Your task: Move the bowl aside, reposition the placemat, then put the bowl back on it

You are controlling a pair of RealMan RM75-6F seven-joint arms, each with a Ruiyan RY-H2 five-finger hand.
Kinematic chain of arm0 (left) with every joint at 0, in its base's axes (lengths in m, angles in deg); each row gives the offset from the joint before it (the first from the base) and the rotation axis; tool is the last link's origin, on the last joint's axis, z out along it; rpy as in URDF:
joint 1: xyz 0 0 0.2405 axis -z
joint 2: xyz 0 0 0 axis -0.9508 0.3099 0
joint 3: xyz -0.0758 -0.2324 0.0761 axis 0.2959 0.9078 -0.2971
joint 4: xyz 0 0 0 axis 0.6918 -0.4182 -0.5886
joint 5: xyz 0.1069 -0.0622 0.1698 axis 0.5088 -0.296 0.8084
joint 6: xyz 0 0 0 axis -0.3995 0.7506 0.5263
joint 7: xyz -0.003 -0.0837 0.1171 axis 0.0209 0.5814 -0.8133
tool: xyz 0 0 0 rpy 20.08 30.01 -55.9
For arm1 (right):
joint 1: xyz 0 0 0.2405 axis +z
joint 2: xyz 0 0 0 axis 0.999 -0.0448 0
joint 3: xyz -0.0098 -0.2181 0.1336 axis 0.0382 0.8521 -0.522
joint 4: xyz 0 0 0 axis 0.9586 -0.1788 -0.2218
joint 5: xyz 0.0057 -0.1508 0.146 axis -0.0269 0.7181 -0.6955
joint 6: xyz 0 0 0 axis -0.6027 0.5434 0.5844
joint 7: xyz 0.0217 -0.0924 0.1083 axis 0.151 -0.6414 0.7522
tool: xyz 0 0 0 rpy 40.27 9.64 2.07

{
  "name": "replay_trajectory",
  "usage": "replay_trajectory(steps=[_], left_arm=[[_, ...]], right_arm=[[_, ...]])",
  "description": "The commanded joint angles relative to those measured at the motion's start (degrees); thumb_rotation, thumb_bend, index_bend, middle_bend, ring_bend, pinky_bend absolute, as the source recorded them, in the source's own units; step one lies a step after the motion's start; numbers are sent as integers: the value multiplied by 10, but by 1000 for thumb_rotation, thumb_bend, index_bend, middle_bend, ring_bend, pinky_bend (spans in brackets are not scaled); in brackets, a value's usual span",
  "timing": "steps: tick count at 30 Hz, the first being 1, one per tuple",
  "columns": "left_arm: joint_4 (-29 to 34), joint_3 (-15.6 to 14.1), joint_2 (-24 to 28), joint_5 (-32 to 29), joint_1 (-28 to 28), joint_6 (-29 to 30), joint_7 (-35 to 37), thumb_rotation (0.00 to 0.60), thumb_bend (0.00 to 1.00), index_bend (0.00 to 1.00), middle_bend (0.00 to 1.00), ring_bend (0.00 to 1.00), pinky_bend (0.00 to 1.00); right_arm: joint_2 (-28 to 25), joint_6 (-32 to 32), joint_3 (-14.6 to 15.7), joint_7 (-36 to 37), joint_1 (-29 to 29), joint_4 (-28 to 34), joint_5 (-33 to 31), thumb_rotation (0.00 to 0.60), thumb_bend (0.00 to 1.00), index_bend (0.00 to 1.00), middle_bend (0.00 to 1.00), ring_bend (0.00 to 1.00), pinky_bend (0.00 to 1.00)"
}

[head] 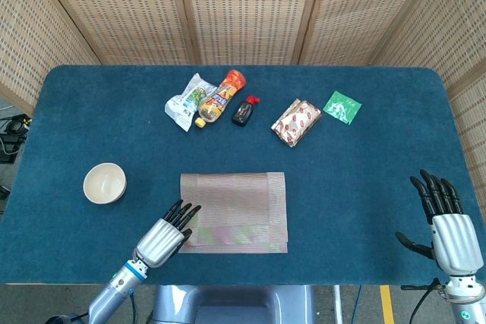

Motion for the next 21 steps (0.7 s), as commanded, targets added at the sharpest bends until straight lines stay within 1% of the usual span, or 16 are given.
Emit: replay_trajectory(steps=[1, 8, 13, 17, 21], left_arm=[[2, 1, 1, -2, 1, -1, -1, 600, 468, 584, 0, 0, 0], [13, 4, 9, -4, 2, 0, 0, 600, 516, 598, 0, 0, 0], [49, 13, 30, 7, 9, 16, -8, 600, 525, 595, 0, 0, 0], [102, 38, 61, 5, 22, 20, -24, 600, 525, 593, 0, 0, 0], [153, 83, 97, -17, 48, 2, -50, 600, 525, 593, 0, 0, 0]], right_arm=[[0, 0, 0, 1, 0, 0, 0, 600, 19, 0, 0, 0, 0], [-2, 1, 0, 5, -1, 0, 1, 600, 19, 0, 0, 0, 0], [-2, 3, 0, 5, -1, 0, 1, 600, 19, 0, 0, 0, 0], [-3, 6, -1, 4, -2, 0, 2, 600, 19, 0, 0, 0, 0], [-2, 5, -5, 4, -1, -2, -4, 600, 18, 0, 0, 0, 0]])
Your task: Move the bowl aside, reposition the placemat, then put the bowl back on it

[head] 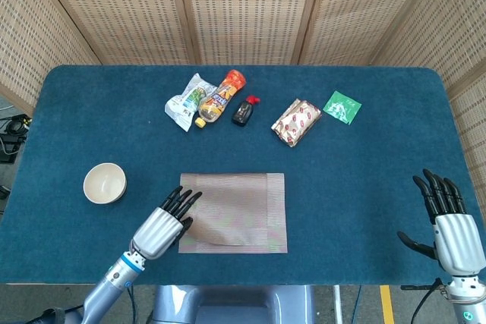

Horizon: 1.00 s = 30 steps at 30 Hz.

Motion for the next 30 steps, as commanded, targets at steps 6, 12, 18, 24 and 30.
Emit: replay_trajectory(steps=[6, 12, 18, 24, 30], left_arm=[[67, 113, 63, -81, 64, -53, -43, 600, 525, 594, 0, 0, 0], [44, 183, 70, -159, 112, -100, -48, 600, 525, 594, 0, 0, 0], [-41, 227, 54, -222, 177, -152, -52, 600, 525, 593, 0, 0, 0], [-141, 246, 23, -272, 226, -185, -40, 600, 524, 583, 0, 0, 0], [-221, 242, -6, -295, 253, -208, -19, 600, 497, 522, 0, 0, 0]], right_arm=[[1, -13, -11, 1, 6, -6, -26, 600, 19, 0, 0, 0, 0], [3, -28, -22, 4, 11, -12, -54, 600, 18, 0, 0, 0, 0], [6, -41, -36, 0, 17, -21, -86, 600, 19, 0, 0, 0, 0], [7, -48, -47, -2, 21, -25, -107, 600, 19, 0, 0, 0, 0], [9, -51, -52, -6, 23, -29, -118, 600, 19, 0, 0, 0, 0]])
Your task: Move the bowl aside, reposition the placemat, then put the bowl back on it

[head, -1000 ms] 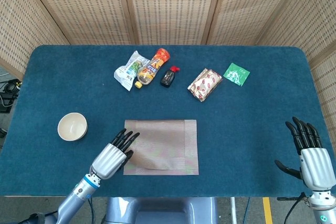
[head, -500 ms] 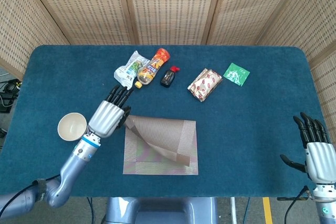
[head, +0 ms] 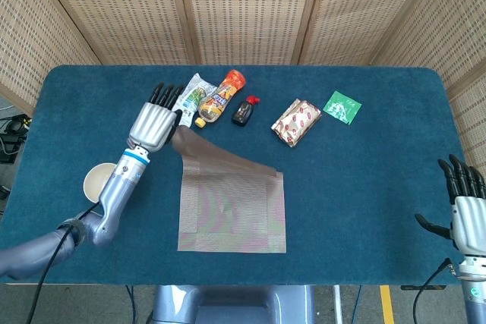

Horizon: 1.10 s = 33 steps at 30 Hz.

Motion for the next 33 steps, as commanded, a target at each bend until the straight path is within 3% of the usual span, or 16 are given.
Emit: replay_trajectory(steps=[1, 2, 4, 7, 12, 18, 27, 33], left_arm=[[-53, -2, -24, -18, 24, -19, 14, 600, 467, 463, 0, 0, 0], [-69, -4, -30, -20, 28, -22, 17, 600, 438, 411, 0, 0, 0], [-91, -6, -39, -23, 34, -23, 29, 600, 316, 215, 0, 0, 0], [-114, -15, -45, -18, 39, -18, 45, 600, 211, 50, 0, 0, 0], [-111, -23, -34, -18, 35, -10, 67, 600, 201, 34, 0, 0, 0], [-66, -46, 0, 6, 1, 42, 96, 600, 201, 34, 0, 0, 0], [40, -91, 76, 38, -81, 131, 115, 600, 201, 34, 0, 0, 0], [134, -142, 135, 71, -166, 223, 119, 600, 199, 32, 0, 0, 0]], right_arm=[[1, -1, -1, -3, 1, -1, -2, 600, 19, 0, 0, 0, 0], [2, -2, -1, -4, 1, -2, -3, 600, 18, 0, 0, 0, 0], [4, -3, -1, -6, 2, -3, -4, 600, 18, 0, 0, 0, 0], [7, -8, 0, -10, 4, -5, -6, 600, 19, 0, 0, 0, 0], [10, -18, 1, -14, 8, -6, -9, 600, 19, 0, 0, 0, 0], [12, -18, 7, -19, 8, -5, -1, 600, 19, 0, 0, 0, 0], [18, -27, 18, -26, 14, -8, 16, 600, 19, 0, 0, 0, 0], [25, -31, 30, -29, 18, -16, 38, 600, 18, 0, 0, 0, 0]])
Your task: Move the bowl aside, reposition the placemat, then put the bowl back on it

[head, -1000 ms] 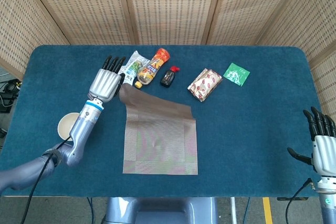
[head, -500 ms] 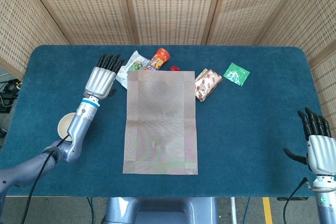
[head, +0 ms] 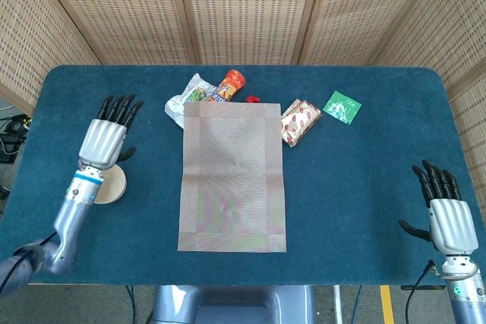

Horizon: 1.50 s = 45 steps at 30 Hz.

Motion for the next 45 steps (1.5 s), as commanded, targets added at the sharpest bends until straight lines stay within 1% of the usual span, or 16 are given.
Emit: replay_trajectory(steps=[1, 4, 9, 15, 18, 22, 26, 29, 32, 33, 37, 45], left_arm=[[54, -40, 38, 24, -60, 60, 5, 600, 199, 31, 0, 0, 0], [84, -67, 53, 34, -104, 101, 17, 600, 195, 30, 0, 0, 0], [95, -109, 59, 57, -164, 154, 18, 600, 194, 22, 0, 0, 0], [93, -140, 64, 84, -219, 210, 23, 600, 191, 13, 0, 0, 0], [90, -144, 66, 93, -237, 229, 35, 600, 189, 11, 0, 0, 0], [88, -143, 69, 107, -246, 242, 42, 600, 189, 10, 0, 0, 0], [85, -137, 70, 109, -251, 238, 47, 600, 188, 10, 0, 0, 0], [82, -131, 69, 106, -253, 236, 50, 600, 188, 10, 0, 0, 0], [78, -126, 68, 106, -255, 233, 54, 600, 189, 10, 0, 0, 0], [77, -124, 68, 105, -256, 232, 58, 600, 189, 10, 0, 0, 0], [71, -119, 67, 103, -257, 228, 65, 600, 189, 10, 0, 0, 0], [62, -111, 63, 103, -259, 217, 69, 600, 188, 10, 0, 0, 0]], right_arm=[[3, -2, 6, -2, 2, -2, 10, 600, 18, 0, 0, 0, 0], [6, 1, 13, -7, 3, -2, 25, 600, 18, 0, 0, 0, 0], [15, 4, 25, -15, 5, -4, 50, 600, 18, 0, 0, 0, 0], [33, 1, 41, -32, 7, -9, 77, 600, 18, 0, 0, 0, 0], [46, -7, 54, -47, 9, -13, 91, 600, 18, 0, 0, 0, 0], [63, -18, 73, -66, 13, -17, 116, 600, 19, 0, 0, 0, 0], [102, -57, 89, -98, 27, -11, 130, 600, 19, 0, 0, 0, 0], [128, -83, 94, -120, 37, -6, 131, 600, 19, 0, 0, 0, 0], [159, -108, 92, -144, 47, 0, 124, 600, 19, 0, 0, 0, 0], [176, -126, 90, -158, 54, 4, 115, 600, 19, 0, 0, 0, 0], [202, -141, 83, -184, 58, 8, 95, 600, 19, 0, 0, 0, 0], [249, -152, 74, -186, 65, -1, 72, 600, 19, 0, 0, 0, 0]])
